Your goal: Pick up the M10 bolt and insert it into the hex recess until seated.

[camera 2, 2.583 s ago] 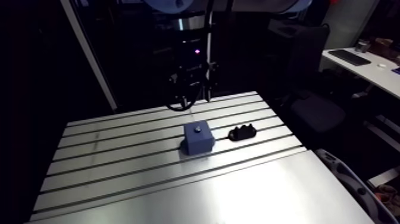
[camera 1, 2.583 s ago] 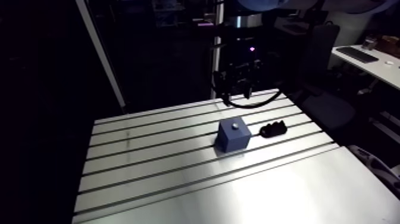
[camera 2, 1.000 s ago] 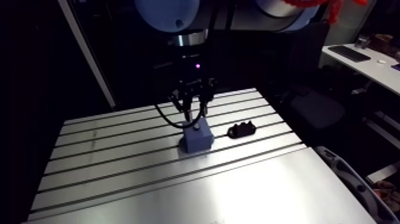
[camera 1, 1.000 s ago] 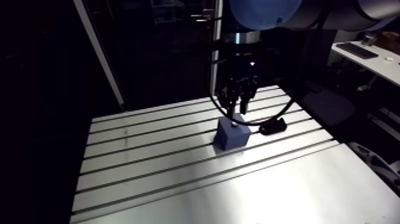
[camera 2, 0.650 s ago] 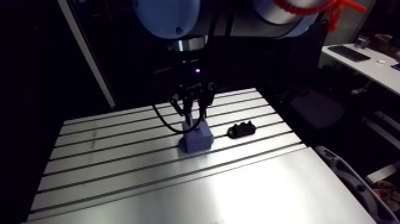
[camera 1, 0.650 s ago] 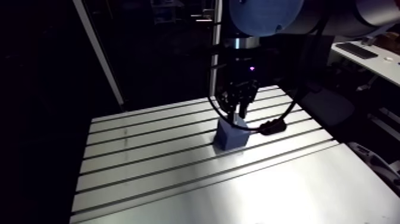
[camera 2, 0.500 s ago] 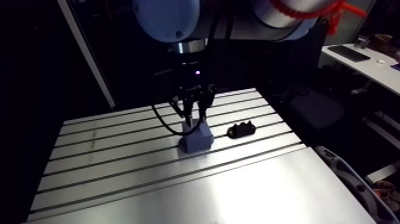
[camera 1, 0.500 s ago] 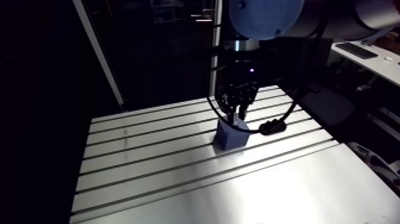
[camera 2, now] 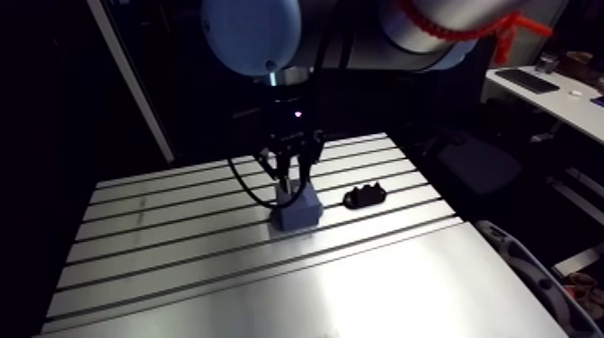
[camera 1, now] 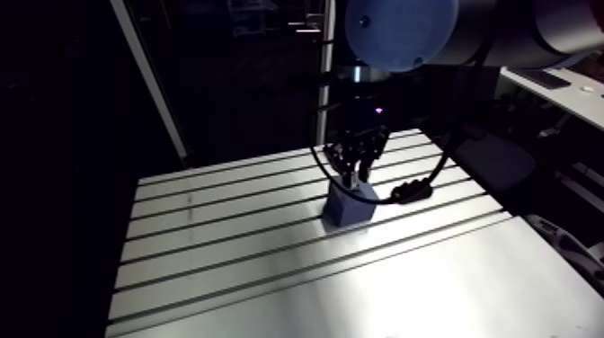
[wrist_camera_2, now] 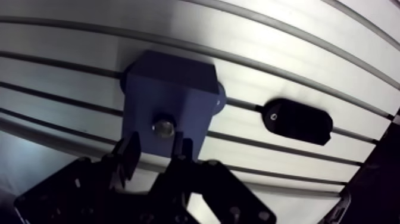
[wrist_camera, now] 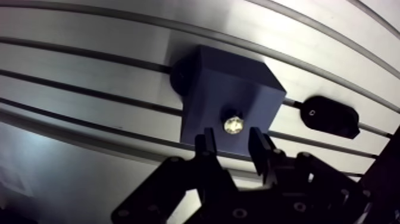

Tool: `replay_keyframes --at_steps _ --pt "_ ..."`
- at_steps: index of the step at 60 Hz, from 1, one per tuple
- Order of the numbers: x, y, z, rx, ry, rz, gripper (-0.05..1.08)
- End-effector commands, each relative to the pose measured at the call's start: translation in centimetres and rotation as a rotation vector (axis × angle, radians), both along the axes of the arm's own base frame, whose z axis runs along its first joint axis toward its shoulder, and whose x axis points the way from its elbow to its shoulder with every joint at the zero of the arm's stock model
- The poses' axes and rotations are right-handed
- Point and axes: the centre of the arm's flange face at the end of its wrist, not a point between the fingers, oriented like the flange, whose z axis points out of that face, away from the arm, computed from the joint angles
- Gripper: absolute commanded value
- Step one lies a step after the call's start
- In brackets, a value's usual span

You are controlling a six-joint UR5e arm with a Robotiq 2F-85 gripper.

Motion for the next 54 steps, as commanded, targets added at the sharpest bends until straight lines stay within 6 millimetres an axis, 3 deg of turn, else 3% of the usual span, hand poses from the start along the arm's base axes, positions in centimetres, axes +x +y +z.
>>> replay_keyframes --at_steps 1,54 --pt "-0.15 -0.05 0.04 -0.001 0.018 0.0 0.57" --pt "-0.33 0.18 0.2 0.005 0.035 0.0 0.57"
